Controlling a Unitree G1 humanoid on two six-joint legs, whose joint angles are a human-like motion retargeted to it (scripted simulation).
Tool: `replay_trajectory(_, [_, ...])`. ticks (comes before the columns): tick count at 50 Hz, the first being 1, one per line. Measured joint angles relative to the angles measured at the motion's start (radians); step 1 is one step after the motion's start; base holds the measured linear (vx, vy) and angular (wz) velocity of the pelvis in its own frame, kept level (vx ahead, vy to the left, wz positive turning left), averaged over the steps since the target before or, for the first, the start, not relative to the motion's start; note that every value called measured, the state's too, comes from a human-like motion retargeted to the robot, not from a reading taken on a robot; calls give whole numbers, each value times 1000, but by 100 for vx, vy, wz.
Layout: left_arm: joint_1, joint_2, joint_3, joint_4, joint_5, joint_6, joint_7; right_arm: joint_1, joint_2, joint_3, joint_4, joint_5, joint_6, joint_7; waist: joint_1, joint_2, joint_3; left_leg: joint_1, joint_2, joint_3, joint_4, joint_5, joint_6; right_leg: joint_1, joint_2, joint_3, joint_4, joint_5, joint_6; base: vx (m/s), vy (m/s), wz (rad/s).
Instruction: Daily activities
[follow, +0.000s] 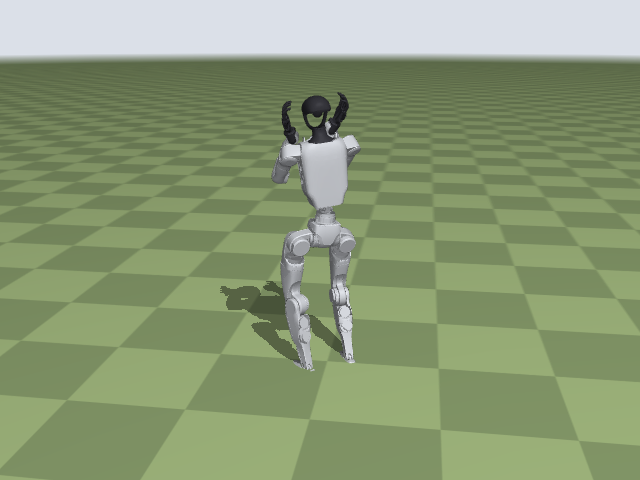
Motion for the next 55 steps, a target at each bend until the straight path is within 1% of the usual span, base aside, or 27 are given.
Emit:
replay_trajectory(13, [-19,8,-19,-4,31,8,32,-5,6,20,-19,20,-6,-77,25,11,20,7,16,-16,32,-13,-6,51,5,-39,-35,3,-1,0,0,0])
replay_trajectory(21, [-11,1,-69,12,76,25,46,-10,-6,49,-16,12,-9,-146,43,22,28,16,33,-27,60,-27,-10,94,17,-60,-66,9,-5,0,0,0])
replay_trajectory(30, [87,35,-132,65,125,49,41,40,-66,98,38,-23,-3,-185,76,24,42,42,42,-28,63,-34,-8,144,26,-75,-109,17,-6,0,0,0])
replay_trajectory(42, [190,78,-110,136,186,108,64,144,-174,199,161,-138,34,-169,135,9,74,79,24,-33,28,-21,3,177,10,-96,-119,15,-8,0,0,0])
replay_trajectory(46, [242,124,-69,180,212,138,87,194,-238,242,273,-203,59,-158,155,3,89,87,17,-33,12,-14,4,177,3,-101,-116,15,-9,0,0,0])
replay_trajectory(50, [332,189,-11,259,240,176,118,277,-317,287,461,-288,91,-136,175,-1,107,94,10,-34,-5,-7,5,174,-2,-102,-110,12,-11,2,0,0])
replay_trajectory(52, [397,226,23,346,253,190,152,308,-335,351,673,-340,105,-142,171,11,86,110,6,-36,-96,34,7,180,16,-107,-180,42,-17,9,-1,0])
replay_trajectory(53, [435,240,35,386,259,205,156,349,-350,368,750,-353,121,-116,177,8,102,111,4,-36,-86,32,8,178,10,-104,-162,35,-18,7,-2,-3])
replay_trajectory(55, [510,261,46,507,269,240,175,412,-352,422,988,-382,157,-57,185,10,109,116,-3,-39,-92,31,12,175,5,-101,-151,23,-22,10,-2,-1])
